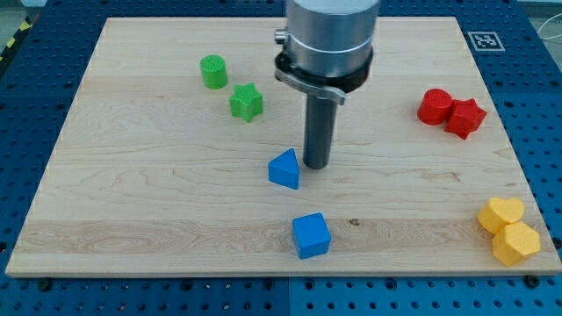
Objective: Slide the blue triangle towards the center of the board
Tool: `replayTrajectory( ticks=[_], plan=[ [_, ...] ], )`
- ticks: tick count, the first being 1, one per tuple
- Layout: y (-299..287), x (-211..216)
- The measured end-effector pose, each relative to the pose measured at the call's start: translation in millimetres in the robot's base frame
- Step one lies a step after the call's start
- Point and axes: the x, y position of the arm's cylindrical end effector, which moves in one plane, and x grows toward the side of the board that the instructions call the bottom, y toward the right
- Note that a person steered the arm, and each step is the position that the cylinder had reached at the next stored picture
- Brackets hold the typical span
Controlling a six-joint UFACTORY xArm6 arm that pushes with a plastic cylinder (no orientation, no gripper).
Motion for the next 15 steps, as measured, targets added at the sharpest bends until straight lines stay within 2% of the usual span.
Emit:
replayTrajectory(
  ticks=[2, 5, 8, 10, 11, 13, 15],
  plan=[
    [24.8, 40.2],
    [-18.0, 47.5],
    [-28.8, 45.9],
    [-30.3, 2.7],
    [-30.0, 6.8],
    [-35.9, 66.6],
    [-66.0, 57.6]
  ],
)
